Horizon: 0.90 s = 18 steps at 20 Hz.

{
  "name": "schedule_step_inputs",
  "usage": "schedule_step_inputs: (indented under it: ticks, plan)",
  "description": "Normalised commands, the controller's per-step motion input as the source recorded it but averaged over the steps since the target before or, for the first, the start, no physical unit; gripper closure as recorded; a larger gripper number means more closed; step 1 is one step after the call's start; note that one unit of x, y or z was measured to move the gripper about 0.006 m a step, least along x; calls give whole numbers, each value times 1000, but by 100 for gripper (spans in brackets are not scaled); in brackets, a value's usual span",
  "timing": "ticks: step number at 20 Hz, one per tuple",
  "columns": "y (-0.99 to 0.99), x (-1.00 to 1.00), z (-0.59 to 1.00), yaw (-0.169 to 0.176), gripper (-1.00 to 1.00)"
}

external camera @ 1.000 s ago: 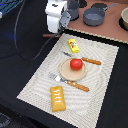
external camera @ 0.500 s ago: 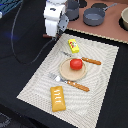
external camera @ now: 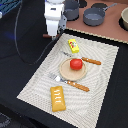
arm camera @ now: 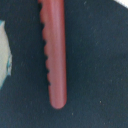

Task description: Interact with the objects in diverse but meaningful ways.

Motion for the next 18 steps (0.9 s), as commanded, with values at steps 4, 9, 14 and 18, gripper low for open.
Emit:
schedule_step_inputs:
  ticks: [4, 9, 14, 18]
  plan:
    - [-89, -161, -206, 81, -100]
    - [-199, 137, -201, 7, -100]
    - [-134, 37, -281, 7, -100]
    - [-47, 0, -298, 12, -100]
